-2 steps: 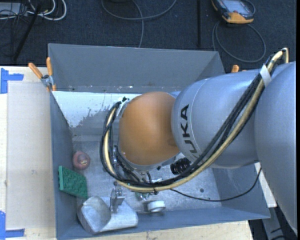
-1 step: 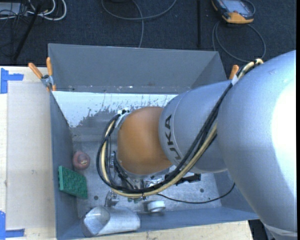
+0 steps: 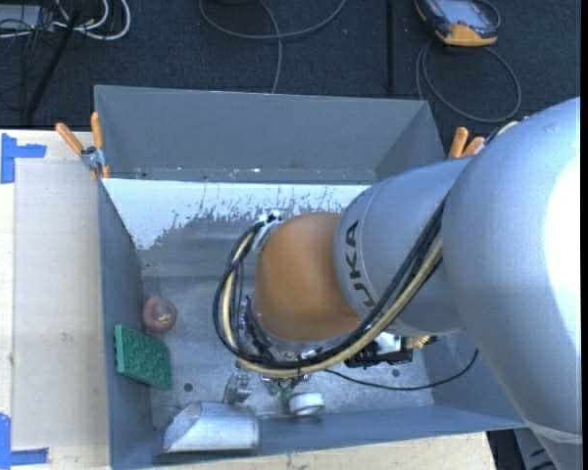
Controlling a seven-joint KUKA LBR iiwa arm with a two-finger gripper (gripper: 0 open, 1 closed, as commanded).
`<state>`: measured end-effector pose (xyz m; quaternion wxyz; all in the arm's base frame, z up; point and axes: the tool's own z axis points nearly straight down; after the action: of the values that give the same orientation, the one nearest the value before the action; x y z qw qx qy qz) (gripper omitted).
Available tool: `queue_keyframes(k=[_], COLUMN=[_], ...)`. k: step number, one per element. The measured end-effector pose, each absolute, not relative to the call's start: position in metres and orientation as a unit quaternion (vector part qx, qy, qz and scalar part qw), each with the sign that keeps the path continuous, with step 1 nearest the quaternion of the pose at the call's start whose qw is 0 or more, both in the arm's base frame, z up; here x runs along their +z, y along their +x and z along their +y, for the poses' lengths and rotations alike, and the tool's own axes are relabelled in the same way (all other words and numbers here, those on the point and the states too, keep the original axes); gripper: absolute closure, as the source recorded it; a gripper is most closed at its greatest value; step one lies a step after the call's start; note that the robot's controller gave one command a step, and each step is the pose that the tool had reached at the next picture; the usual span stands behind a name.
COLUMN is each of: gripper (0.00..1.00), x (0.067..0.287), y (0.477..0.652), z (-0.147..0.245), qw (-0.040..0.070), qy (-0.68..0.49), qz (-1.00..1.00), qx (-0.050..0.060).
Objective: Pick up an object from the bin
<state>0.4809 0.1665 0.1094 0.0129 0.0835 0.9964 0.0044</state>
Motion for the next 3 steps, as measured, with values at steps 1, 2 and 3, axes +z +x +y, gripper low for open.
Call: queue_keyframes(k=[1, 2, 3], gripper=[0.0, 0.0, 0.0], x=[0.103, 0.073, 0.073], y=[0.489, 0.494, 0.494], z=[0.229, 0.197, 0.151], qw=[0.013, 0.008, 0.003], qy=[0.078, 0.136, 0.146], qz=[0.997, 0.991, 0.989], qx=[0.002, 0.004, 0.002])
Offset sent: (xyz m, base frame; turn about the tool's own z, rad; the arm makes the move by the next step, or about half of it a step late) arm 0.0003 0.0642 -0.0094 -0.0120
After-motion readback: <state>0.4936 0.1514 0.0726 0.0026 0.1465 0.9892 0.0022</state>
